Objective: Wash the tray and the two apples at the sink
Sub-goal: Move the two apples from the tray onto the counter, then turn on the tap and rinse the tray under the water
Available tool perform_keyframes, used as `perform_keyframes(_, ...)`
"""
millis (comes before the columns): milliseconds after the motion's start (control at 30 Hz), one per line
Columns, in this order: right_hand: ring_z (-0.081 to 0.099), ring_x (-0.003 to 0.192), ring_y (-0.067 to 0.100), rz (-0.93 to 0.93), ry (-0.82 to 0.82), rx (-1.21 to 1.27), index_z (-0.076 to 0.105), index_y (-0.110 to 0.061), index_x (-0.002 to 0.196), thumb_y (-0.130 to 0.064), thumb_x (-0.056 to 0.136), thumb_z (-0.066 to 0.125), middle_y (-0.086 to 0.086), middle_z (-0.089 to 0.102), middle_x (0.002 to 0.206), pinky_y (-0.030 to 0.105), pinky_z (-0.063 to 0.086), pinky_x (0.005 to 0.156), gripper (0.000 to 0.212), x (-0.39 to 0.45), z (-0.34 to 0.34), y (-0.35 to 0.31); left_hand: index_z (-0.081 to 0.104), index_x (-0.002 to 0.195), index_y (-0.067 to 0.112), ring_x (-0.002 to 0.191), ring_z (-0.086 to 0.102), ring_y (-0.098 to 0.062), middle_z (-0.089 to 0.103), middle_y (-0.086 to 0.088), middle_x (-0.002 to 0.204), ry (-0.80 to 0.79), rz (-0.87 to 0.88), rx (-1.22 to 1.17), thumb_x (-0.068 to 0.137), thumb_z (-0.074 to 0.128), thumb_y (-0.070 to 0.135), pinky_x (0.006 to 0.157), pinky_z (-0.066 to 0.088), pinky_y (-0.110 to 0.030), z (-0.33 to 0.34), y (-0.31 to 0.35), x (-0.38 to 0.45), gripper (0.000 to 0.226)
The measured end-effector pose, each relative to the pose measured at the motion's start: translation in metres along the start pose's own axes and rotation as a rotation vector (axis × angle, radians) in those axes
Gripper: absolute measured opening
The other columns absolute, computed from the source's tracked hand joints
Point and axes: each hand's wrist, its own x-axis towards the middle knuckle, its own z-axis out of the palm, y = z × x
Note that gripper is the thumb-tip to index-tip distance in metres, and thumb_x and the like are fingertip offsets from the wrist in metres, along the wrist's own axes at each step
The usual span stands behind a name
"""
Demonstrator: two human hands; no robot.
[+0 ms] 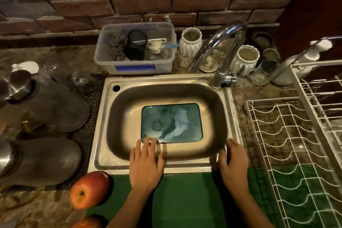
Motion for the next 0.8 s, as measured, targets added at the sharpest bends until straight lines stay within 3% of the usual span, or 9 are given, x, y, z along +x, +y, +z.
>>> perform_keyframes(100, 0.051, 0.112, 0.023, 0.095, 0.150, 0.258, 0.055, -0.004, 0.131, -0.018, 0.098, 0.047, 0.010, 0.055, 0.118, 0.024, 0.034, 0.097, 0.037, 0.068, -0.013, -0.042, 0.044, 0.152, 0.023, 0.149, 0.031, -0.037, 0.040, -0.006, 0.160, -0.001, 0.011, 0.024, 0.095, 0.041, 0.050, 0.116, 0.031, -0.052, 0.002, -0.001, 0.000, 0.063)
perform_keyframes(267, 0.051, 0.126, 0.030, 0.314, 0.233, 0.456, 0.041, -0.002, 0.148, -0.032, 0.104, 0.041, 0.017, 0.057, 0.132, 0.041, 0.038, 0.110, 0.053, 0.193, -0.038, -0.079, 0.039, 0.155, 0.023, 0.151, 0.026, -0.035, 0.034, -0.008, 0.163, -0.015, 0.004, 0.038, 0.097, 0.035, 0.051, 0.119, 0.026, -0.052, 0.003, -0.001, 0.001, 0.065)
perform_keyframes(433, 0.054, 0.122, 0.038, 0.383, 0.175, 0.393, 0.059, -0.001, 0.127, -0.040, 0.104, 0.037, 0.024, 0.060, 0.129, 0.040, 0.041, 0.095, 0.051, 0.257, -0.042, -0.085, 0.042, 0.154, 0.020, 0.150, 0.029, -0.036, 0.036, -0.009, 0.161, -0.034, -0.005, 0.047, 0.096, 0.034, 0.049, 0.118, 0.031, -0.052, -0.001, 0.000, 0.001, 0.065)
perform_keyframes(667, 0.052, 0.127, 0.043, 0.437, 0.123, 0.184, 0.060, 0.004, 0.128, -0.041, 0.102, 0.046, 0.027, 0.058, 0.135, 0.042, 0.042, 0.097, 0.053, 0.289, -0.038, -0.072, 0.042, 0.153, 0.021, 0.148, 0.035, -0.035, 0.043, -0.008, 0.158, -0.032, -0.009, 0.029, 0.096, 0.038, 0.046, 0.116, 0.036, -0.050, -0.002, 0.002, 0.002, 0.063)
perform_keyframes(800, 0.053, 0.124, 0.044, 0.456, 0.123, 0.254, 0.058, 0.004, 0.129, -0.037, 0.102, 0.045, 0.027, 0.058, 0.134, 0.046, 0.043, 0.099, 0.051, 0.291, -0.036, -0.064, 0.041, 0.154, 0.021, 0.148, 0.035, -0.034, 0.043, -0.007, 0.159, -0.010, -0.009, 0.017, 0.095, 0.040, 0.044, 0.116, 0.036, -0.049, 0.000, 0.001, 0.001, 0.063)
